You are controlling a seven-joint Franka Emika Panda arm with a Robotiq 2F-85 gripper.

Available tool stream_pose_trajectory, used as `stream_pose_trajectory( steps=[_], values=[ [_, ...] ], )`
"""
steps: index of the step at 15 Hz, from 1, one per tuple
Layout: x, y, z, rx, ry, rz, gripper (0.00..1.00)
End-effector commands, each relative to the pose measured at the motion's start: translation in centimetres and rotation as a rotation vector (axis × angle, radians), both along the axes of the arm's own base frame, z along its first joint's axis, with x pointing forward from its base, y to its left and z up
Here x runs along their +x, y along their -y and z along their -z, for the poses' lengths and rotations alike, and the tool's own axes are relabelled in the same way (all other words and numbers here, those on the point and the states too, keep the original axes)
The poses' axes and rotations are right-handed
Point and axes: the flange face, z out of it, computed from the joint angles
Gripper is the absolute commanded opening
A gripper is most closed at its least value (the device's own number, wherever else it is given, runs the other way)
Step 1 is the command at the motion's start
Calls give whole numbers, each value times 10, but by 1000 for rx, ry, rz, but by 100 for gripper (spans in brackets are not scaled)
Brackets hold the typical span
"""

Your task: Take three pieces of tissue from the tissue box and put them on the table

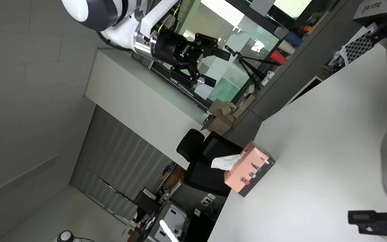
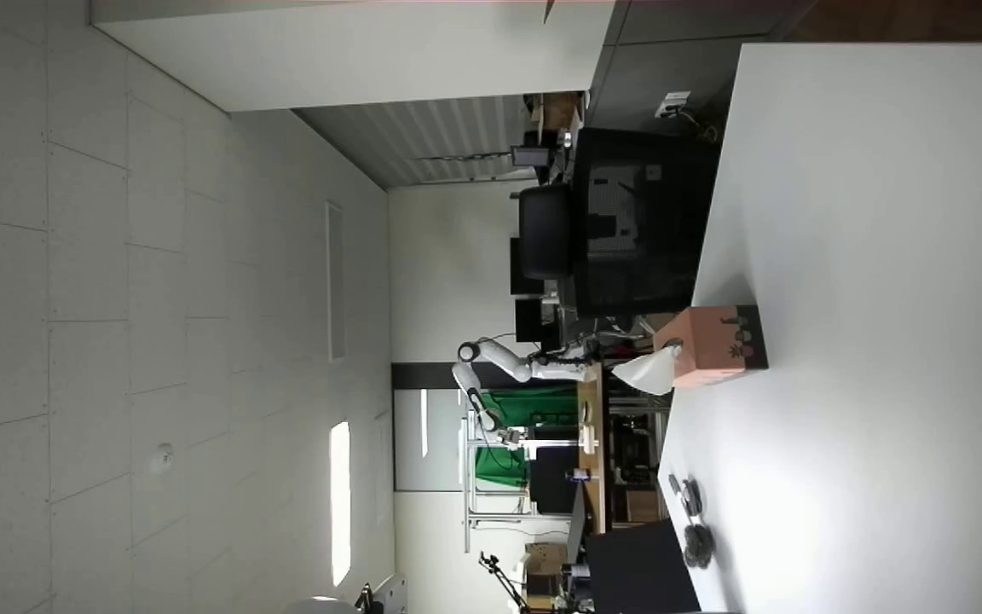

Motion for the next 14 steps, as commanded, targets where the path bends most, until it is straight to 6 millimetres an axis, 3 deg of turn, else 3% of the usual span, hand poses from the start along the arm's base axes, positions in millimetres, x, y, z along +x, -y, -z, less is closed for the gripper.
stream_pose_trajectory(
  steps=[1,7,12,13,14],
  values=[
    [6,5,2,-14,42,-12,100],
    [67,44,26,-22,204,-249,100],
    [132,83,71,43,144,-355,100],
    [99,73,59,22,192,-341,100],
    [110,79,68,30,170,-347,100]
  ],
)
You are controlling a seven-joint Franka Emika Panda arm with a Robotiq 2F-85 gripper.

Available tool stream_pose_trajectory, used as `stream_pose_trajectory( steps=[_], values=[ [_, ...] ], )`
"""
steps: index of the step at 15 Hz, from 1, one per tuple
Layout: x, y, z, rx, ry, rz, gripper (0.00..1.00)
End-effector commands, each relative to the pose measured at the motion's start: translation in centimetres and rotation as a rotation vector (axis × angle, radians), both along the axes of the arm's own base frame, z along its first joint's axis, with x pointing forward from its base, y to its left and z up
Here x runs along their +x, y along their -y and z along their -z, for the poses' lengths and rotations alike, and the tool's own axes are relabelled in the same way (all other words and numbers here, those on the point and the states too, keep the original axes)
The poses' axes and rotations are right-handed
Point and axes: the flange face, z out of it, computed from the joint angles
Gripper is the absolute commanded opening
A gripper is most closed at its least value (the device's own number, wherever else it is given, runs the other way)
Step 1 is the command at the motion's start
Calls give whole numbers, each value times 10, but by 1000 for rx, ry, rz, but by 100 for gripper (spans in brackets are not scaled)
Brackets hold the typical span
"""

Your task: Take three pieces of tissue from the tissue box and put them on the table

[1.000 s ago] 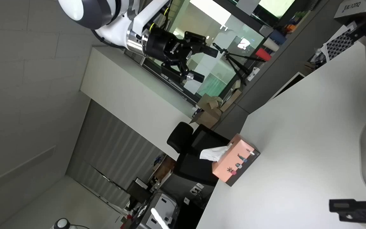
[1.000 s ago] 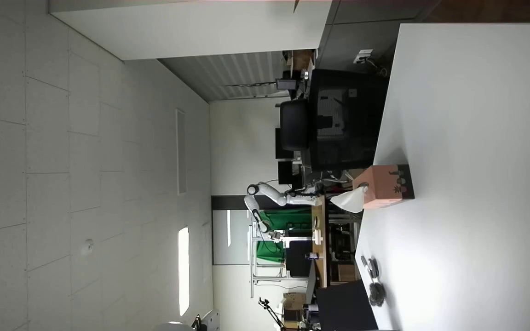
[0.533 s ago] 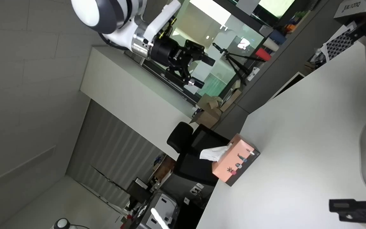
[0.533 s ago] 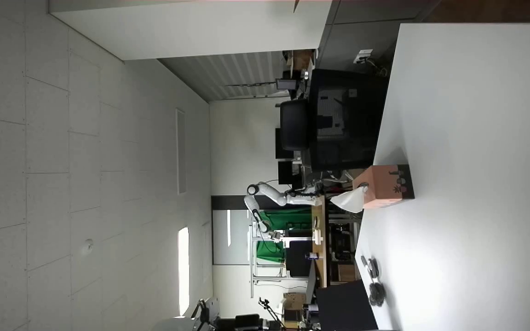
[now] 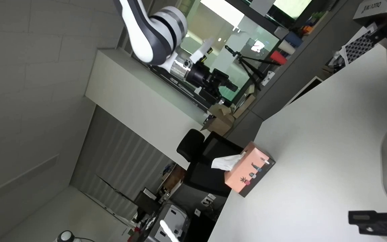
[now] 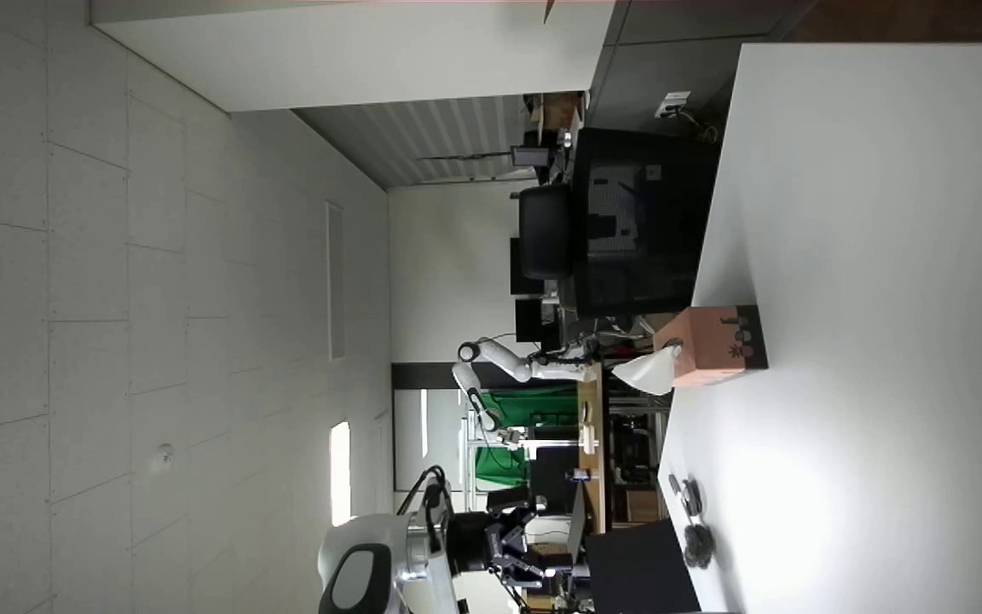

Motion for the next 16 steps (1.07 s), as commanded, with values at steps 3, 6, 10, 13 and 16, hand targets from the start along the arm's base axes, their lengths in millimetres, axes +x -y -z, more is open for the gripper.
stream_pose_trajectory(
  steps=[3,6,10,13,16],
  values=[
    [19,4,12,1,-30,-6,100],
    [21,3,10,1,-26,-9,100],
    [21,3,10,1,-25,-9,100],
    [21,3,10,1,-25,-10,100],
    [21,3,10,1,-25,-10,100]
  ],
)
